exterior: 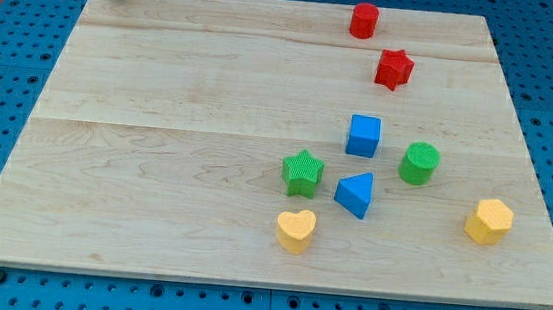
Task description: Nudge red circle a bit right
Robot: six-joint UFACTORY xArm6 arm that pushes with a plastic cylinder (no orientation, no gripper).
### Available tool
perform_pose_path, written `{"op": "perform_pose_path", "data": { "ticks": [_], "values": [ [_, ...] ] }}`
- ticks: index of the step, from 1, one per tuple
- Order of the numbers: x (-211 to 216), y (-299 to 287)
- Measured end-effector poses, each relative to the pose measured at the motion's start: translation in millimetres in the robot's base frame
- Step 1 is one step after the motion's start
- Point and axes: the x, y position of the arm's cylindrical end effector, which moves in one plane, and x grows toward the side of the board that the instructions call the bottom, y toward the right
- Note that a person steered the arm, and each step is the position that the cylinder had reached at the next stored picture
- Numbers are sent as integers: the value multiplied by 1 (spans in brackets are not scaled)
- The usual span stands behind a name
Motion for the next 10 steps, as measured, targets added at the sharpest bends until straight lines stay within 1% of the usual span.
{"op": "perform_pose_path", "data": {
  "ticks": [3, 4, 10],
  "values": [
    [1, 68],
    [1, 80],
    [1, 94]
  ]
}}
